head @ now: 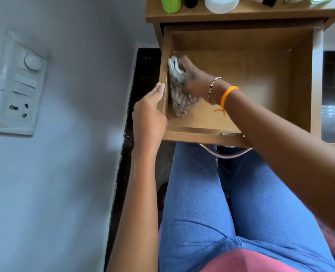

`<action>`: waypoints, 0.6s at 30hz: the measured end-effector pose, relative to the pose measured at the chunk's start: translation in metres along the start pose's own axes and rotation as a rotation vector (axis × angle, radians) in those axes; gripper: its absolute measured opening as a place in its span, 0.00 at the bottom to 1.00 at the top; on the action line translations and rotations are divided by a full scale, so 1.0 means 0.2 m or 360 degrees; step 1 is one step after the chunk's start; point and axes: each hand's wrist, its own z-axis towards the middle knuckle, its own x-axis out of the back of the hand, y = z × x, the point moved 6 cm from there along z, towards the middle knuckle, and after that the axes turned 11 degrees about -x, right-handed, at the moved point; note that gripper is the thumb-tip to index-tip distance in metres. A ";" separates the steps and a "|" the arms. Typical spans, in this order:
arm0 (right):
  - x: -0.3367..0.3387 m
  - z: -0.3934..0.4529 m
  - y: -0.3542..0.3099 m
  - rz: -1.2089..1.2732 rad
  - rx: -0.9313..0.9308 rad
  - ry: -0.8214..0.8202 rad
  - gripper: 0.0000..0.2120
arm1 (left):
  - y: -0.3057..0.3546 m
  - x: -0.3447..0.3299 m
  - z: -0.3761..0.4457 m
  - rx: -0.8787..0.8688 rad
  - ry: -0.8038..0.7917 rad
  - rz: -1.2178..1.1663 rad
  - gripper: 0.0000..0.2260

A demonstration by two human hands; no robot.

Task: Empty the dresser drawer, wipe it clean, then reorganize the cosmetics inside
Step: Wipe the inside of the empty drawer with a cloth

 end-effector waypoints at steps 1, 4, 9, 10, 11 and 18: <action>-0.03 -0.05 0.01 -0.0074 0.0068 -0.0111 0.22 | 0.00 0.00 0.00 0.0012 0.0024 -0.0049 0.31; -0.09 -0.18 0.01 -0.0334 0.0229 -0.0418 0.20 | 0.00 0.00 0.01 0.0055 0.0075 -0.0171 0.30; -0.14 -0.33 -0.04 -0.0774 0.0383 -0.0687 0.25 | 0.00 0.02 0.01 0.0032 0.0094 -0.0291 0.29; -0.11 -0.34 -0.04 -0.0858 0.0351 -0.0660 0.27 | 0.01 0.03 0.00 0.0035 0.0149 -0.0296 0.29; -0.08 -0.35 -0.06 -0.0899 0.0328 -0.0593 0.27 | 0.02 0.06 -0.03 0.0037 0.0243 -0.0265 0.30; -0.15 -0.39 -0.18 -0.0588 0.0593 0.0084 0.20 | 0.11 0.09 -0.23 -0.0101 0.0939 -0.0189 0.31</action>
